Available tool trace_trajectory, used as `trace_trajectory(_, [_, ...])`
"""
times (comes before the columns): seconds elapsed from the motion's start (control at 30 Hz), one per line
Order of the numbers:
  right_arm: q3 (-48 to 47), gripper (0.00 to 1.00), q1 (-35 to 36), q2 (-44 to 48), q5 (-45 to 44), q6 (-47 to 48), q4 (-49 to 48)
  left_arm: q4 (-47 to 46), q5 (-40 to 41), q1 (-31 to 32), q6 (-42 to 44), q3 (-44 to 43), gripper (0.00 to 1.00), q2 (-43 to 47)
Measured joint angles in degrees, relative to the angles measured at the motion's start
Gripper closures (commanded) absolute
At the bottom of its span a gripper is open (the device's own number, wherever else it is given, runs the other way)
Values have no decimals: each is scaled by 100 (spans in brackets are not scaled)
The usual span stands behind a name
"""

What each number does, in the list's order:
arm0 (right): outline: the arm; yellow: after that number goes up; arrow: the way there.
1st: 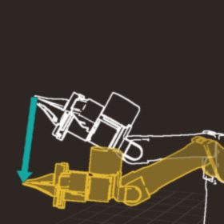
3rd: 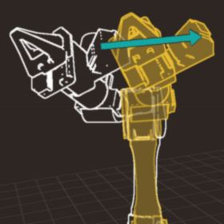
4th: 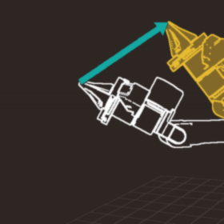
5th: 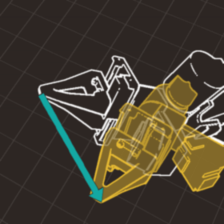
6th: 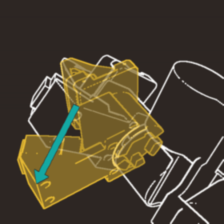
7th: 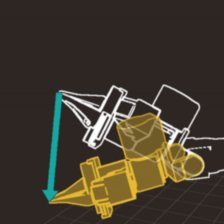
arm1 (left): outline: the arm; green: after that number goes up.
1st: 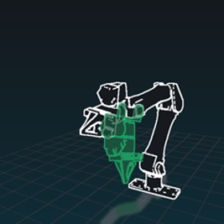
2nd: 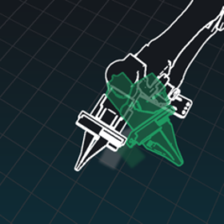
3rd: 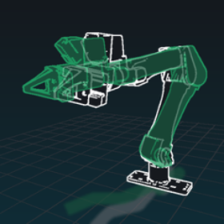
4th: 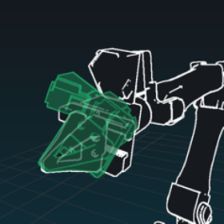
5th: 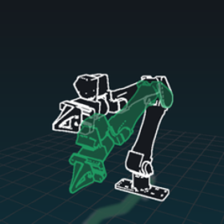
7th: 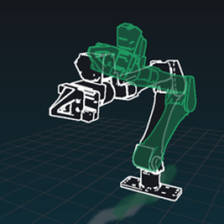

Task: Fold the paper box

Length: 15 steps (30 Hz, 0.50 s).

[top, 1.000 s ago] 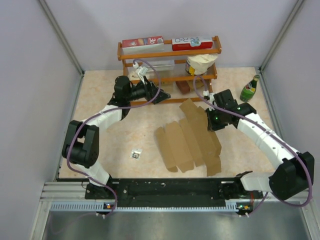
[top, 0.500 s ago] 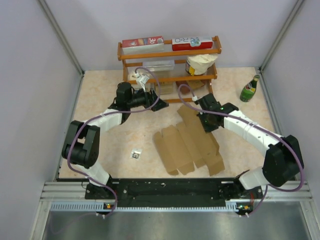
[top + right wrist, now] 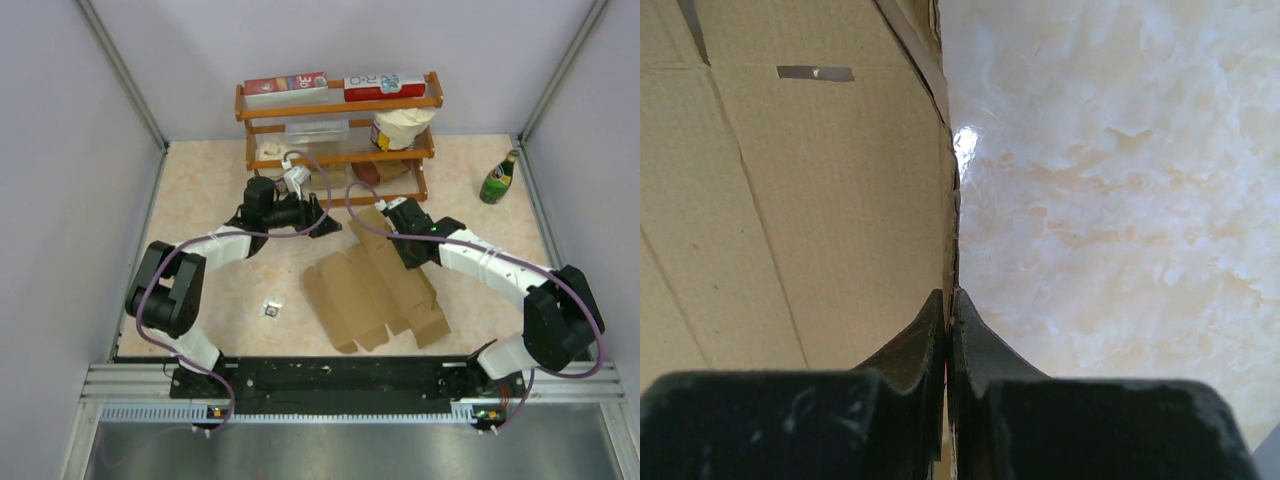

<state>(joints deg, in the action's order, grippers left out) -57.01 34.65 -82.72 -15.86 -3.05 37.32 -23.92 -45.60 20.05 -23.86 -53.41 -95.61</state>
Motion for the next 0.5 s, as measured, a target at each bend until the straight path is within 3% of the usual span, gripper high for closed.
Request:
trace_trajectory(0.27, [42,100,0,44,0,52,-214,0,35,686,262,146,38,-48])
trace_trajectory(0.5, [42,100,0,109,46,55,-229,437,455,833,603,57,37,-299])
